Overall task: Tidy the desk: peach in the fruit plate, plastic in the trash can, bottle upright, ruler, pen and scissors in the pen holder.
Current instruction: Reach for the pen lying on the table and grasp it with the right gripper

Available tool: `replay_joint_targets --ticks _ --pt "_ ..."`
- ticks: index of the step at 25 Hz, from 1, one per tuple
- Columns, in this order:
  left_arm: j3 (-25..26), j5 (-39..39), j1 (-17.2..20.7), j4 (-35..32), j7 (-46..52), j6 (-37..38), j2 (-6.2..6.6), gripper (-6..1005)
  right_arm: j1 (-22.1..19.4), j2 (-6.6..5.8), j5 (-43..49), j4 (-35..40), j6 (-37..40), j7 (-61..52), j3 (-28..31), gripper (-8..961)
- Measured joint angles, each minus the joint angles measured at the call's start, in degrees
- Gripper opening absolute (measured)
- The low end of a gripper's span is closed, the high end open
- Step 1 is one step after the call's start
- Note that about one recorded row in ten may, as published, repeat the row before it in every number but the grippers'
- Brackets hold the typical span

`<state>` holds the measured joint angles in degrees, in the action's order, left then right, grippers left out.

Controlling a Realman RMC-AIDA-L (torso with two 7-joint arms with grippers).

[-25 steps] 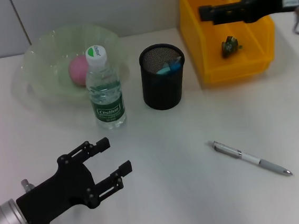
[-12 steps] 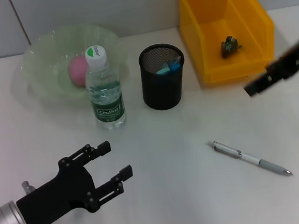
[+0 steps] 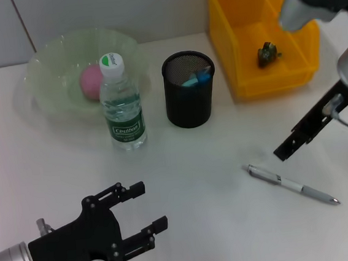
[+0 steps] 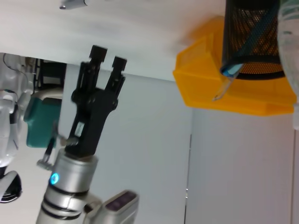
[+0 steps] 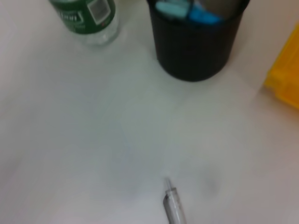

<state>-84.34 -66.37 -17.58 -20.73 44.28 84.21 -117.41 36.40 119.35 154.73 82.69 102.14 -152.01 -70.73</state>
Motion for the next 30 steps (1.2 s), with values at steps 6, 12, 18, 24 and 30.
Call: replay_joint_targets --ticks 6,12,18,24,30 --pt "-0.14 -0.24 0.0 -0.02 0.25 0.99 0.82 717 1.15 0.01 0.09 -2.76 -2.0 -1.27 -2.75 797" --pt "-0.32 -0.89 0.0 0.08 0.29 1.09 1.33 716 1.96 0.03 0.14 -8.14 -5.02 -2.27 -5.82 794" --pt "0.08 -2.68 -0.14 -0.02 0.81 1.12 1.44 716 2.62 0.08 0.18 -10.55 -7.85 -3.47 -10.34 790" --pt "0.06 -2.88 -0.13 0.0 0.81 0.91 1.48 716 2.94 0.03 0.4 -11.2 -9.69 -3.21 -15.48 786" --pt "0.05 -2.91 -0.1 0.29 0.81 0.8 1.48 716 3.03 0.0 0.48 -11.73 -10.79 -2.31 -17.35 783"
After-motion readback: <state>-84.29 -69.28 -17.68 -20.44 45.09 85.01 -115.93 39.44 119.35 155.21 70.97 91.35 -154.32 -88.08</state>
